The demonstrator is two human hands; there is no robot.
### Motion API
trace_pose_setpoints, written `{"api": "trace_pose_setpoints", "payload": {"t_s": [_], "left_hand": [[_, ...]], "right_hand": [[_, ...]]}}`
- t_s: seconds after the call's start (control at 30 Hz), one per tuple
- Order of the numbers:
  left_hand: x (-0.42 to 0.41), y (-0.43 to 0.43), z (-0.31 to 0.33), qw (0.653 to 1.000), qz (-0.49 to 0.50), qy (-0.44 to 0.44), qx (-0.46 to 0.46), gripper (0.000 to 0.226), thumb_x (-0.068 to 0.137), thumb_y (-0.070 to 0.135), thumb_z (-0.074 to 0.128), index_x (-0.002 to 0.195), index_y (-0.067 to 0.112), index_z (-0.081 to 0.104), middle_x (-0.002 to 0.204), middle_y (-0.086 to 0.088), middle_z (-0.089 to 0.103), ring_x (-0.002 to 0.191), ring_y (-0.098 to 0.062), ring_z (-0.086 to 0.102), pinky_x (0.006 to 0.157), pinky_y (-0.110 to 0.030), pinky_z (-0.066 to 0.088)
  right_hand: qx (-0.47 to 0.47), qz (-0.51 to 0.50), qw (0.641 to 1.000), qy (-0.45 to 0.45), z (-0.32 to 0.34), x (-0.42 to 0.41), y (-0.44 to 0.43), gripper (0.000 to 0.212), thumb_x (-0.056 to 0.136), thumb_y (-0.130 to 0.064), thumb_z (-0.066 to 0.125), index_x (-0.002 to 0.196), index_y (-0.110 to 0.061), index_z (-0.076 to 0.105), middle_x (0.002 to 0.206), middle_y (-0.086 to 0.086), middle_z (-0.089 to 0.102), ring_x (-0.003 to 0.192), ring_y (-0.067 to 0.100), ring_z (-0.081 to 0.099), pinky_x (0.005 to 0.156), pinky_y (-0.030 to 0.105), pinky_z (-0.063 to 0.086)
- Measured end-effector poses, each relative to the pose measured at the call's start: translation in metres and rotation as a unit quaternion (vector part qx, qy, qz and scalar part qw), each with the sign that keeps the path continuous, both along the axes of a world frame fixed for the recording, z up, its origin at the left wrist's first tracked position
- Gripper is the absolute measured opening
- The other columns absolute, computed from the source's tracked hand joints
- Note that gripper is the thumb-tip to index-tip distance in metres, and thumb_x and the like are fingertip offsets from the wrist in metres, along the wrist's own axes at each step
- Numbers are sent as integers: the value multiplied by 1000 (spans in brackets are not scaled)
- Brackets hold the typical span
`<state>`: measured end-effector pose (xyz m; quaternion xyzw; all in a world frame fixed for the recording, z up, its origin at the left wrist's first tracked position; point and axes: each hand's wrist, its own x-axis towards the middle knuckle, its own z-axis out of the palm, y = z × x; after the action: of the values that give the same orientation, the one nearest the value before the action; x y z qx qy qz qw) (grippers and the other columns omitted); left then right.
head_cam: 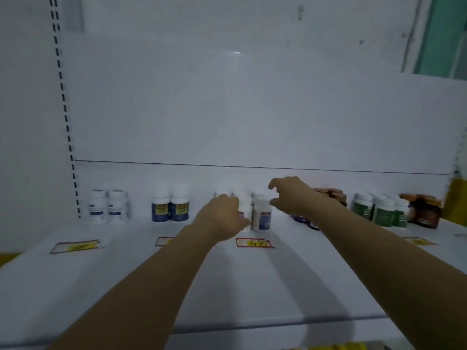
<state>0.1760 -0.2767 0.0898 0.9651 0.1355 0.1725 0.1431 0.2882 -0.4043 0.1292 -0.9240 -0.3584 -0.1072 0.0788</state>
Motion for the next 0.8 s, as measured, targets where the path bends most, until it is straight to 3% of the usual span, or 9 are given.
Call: {"api": "trace_pose_setpoints", "payload": {"t_s": [0.1, 0.23, 0.37, 0.5, 0.8], "left_hand": [[7, 7, -24, 999, 42, -5, -31, 47, 89, 42, 57, 124, 11, 51, 125, -12, 50, 110, -25, 51, 89, -31, 43], [23, 3, -56, 993, 91, 61, -52, 75, 87, 60, 50, 141, 10, 34, 144, -9, 35, 129, -22, 39, 103, -32, 36], [36, 4, -80, 986, 113, 107, -51, 97, 83, 72, 41, 150, 9, 11, 159, -7, 10, 145, -21, 15, 116, -36, 15], [42, 9, -86, 981, 104, 165, 17, 100, 82, 78, 25, 151, 9, 1, 160, -8, -1, 147, -20, 3, 117, -38, 4], [43, 10, -92, 980, 102, 169, 33, 96, 84, 76, 19, 151, 9, 0, 160, -8, -2, 147, -20, 0, 117, -37, 0]], "right_hand": [[1, 72, 997, 7, -9, 11, 27, 46, 96, -20, 49, 140, -14, 39, 136, 13, 46, 121, 27, 47, 96, 32, 41], [1, 126, 992, -9, -24, 29, 50, 43, 96, -14, 45, 139, -12, 40, 135, 14, 44, 121, 28, 46, 96, 32, 40], [-5, 152, 987, -49, -40, 42, 68, 35, 97, -16, 43, 131, -7, 45, 128, 15, 45, 116, 29, 45, 93, 34, 41], [2, 142, 986, -88, -55, 49, 81, 23, 98, -17, 40, 116, -5, 50, 117, 15, 51, 105, 28, 46, 76, 29, 35], [42, 122, 985, -118, -72, 48, 87, 31, 91, -12, 52, 122, -9, 50, 122, 12, 50, 109, 27, 47, 91, 29, 38]]}}
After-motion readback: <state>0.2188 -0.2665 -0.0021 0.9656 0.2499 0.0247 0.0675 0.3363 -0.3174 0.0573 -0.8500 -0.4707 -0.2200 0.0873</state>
